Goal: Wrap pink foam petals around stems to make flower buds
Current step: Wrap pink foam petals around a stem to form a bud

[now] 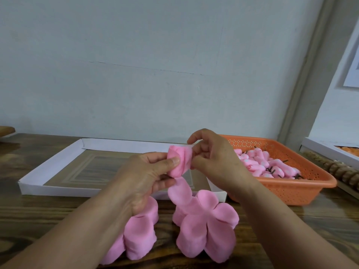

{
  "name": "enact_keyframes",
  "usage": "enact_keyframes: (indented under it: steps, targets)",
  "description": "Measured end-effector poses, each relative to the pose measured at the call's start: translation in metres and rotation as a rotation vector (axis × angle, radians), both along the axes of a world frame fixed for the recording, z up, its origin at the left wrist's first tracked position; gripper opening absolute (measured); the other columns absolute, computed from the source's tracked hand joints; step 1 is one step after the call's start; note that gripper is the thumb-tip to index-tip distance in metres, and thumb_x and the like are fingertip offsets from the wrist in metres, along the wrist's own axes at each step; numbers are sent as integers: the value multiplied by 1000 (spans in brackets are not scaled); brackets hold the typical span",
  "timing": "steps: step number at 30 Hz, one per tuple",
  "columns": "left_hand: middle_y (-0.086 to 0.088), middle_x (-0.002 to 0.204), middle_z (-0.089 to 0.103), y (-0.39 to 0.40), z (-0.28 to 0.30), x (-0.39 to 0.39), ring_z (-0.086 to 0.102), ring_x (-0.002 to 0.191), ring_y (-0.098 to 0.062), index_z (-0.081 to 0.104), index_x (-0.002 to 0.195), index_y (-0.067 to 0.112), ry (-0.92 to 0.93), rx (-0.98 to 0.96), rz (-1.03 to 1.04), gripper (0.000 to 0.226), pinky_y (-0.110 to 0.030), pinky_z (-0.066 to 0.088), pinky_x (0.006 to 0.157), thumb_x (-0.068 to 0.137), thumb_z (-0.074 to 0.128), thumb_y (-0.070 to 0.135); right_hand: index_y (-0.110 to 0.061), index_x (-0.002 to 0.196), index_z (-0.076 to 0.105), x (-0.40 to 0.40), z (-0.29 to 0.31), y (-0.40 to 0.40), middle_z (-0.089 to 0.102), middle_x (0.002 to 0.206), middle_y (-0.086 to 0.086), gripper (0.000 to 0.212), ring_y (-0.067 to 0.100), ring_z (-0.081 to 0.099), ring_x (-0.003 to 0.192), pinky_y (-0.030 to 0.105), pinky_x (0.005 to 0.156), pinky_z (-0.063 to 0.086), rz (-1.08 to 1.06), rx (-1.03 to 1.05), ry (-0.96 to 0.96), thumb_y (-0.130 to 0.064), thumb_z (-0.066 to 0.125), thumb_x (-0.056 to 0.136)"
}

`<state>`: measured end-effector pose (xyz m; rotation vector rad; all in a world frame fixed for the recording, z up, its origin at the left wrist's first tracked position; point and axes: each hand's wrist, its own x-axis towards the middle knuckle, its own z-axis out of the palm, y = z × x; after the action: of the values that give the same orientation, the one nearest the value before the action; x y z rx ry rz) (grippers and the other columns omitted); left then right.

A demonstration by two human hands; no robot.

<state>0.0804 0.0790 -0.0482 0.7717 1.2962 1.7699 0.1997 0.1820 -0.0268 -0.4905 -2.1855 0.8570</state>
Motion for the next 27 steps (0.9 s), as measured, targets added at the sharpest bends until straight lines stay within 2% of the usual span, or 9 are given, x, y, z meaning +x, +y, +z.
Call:
enact_keyframes:
  steps: [4, 6, 8, 12, 14, 18, 21, 24, 27]
  targets:
    - [-3, 61, 70, -1, 3, 0, 63, 47, -9, 69, 86, 7, -39, -23, 23, 33, -16, 49, 44, 54, 70, 19, -20, 102, 54, 6, -1, -1, 54, 112, -3, 46, 13, 58, 96, 30, 81, 51, 173, 189, -64, 13, 47, 71]
    - [-3, 61, 69, -1, 3, 0, 61, 46, -8, 69, 87, 8, -43, -43, 18, 35, -16, 47, 43, 54, 70, 21, -20, 111, 53, 10, -1, 1, 44, 131, -2, 55, 5, 43, 123, 24, 95, 43, 248, 256, -125, 15, 49, 69]
    - [-3, 61, 68, -1, 3, -1, 56, 44, -8, 70, 82, 11, -45, -74, 16, 31, -15, 46, 42, 54, 71, 23, -24, 112, 52, 13, 1, 4, 35, 143, -4, 57, -2, 25, 136, 26, 105, 34, 287, 267, -185, 12, 52, 68]
    - [-3, 56, 61, -1, 3, -3, 41, 46, -9, 69, 70, 12, -90, -104, 22, 6, -12, 39, 35, 72, 71, 17, -32, 101, 49, 15, 4, 6, 32, 146, -8, 52, -1, 27, 136, 42, 108, 32, 244, 299, -177, 7, 56, 68]
    - [-3, 56, 61, 0, 3, -4, 39, 51, -11, 68, 71, 11, -98, -105, 25, 7, -12, 39, 35, 76, 70, 16, -31, 101, 49, 15, 4, 6, 34, 145, -8, 52, 1, 30, 136, 36, 107, 34, 243, 305, -150, 9, 57, 69]
    - [-1, 52, 62, 0, 4, -3, 48, 38, -6, 67, 74, 11, -94, -100, 22, 15, -12, 42, 37, 63, 71, 21, -24, 88, 53, 13, 3, 7, 42, 137, -7, 39, 4, 44, 124, 32, 103, 37, 196, 286, -64, 9, 62, 69]
    - [-1, 54, 63, -1, 4, -2, 49, 38, -5, 68, 78, 11, -82, -96, 20, 27, -13, 43, 38, 54, 70, 24, -21, 84, 58, 12, 2, 4, 42, 136, -10, 22, 1, 46, 120, 36, 101, 39, 184, 269, -92, -7, 63, 68]
    - [-1, 57, 65, 0, 3, -1, 50, 40, -5, 68, 79, 11, -73, -105, 14, 27, -13, 43, 39, 56, 70, 25, -21, 91, 63, 12, 3, 1, 42, 136, -11, 28, 2, 46, 122, 46, 102, 37, 168, 298, -134, -18, 60, 63]
    - [-1, 55, 64, 1, 2, -3, 49, 39, -4, 68, 76, 11, -79, -114, 10, 12, -12, 43, 38, 68, 70, 20, -20, 96, 64, 14, 5, 1, 42, 137, -9, 35, 5, 44, 124, 46, 103, 36, 177, 319, -175, -17, 60, 61]
